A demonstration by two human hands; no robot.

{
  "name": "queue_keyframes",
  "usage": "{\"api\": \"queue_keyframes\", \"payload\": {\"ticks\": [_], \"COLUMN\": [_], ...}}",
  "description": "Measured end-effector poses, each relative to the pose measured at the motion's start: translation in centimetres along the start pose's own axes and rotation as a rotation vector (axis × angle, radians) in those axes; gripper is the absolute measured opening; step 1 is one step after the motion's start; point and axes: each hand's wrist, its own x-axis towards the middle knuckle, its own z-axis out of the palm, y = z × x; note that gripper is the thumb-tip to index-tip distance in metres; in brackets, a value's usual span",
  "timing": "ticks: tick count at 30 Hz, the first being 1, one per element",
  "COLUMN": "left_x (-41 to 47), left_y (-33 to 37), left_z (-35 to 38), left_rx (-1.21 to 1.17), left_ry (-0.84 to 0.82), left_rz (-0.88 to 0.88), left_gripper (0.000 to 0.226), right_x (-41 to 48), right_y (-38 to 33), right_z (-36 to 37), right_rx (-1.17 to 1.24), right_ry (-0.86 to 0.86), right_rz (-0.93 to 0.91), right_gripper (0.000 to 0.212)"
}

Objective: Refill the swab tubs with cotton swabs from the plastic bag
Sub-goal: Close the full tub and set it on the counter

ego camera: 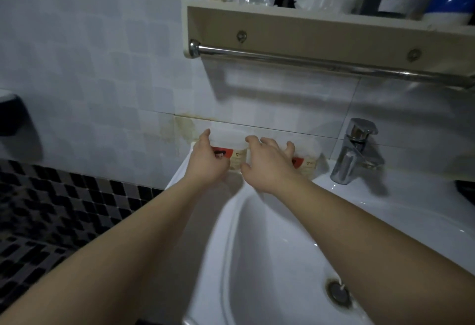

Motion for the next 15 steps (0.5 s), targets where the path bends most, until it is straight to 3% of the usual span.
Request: {"api": "queue_keyframes", "payload": {"ticks": [4, 8, 11, 15], "left_x": [0.2, -0.5, -2.2, -5.1], "left_y": [-0.8, -0.4, 1.6, 3.7], "left_z": [0.1, 0.2, -0.1, 0.2], "left_rx": [-0.038, -0.051, -0.114, -0.209], "left_ry": [0.059, 0.043, 0.054, -0.008], "left_rz": [0.022, 0.01, 0.042, 0.125], "left_gripper": [0.082, 0.077, 0.101, 0.088], "right_x": [-0.4, -1.5, -2.6, -4.6], "right_y": [-0.4, -0.6, -0.2, 1.2], "right_z": [-0.1, -1.0, -2.0, -2.9], "right_rx": [0.125, 0.411, 0.495, 0.616], "right_ry": [0.038, 0.148, 0.215, 0.288], "right_rz": [-0.04, -0.06, -0.028, 0.088], "right_gripper": [0.06, 0.057, 0.054, 0.049]}}
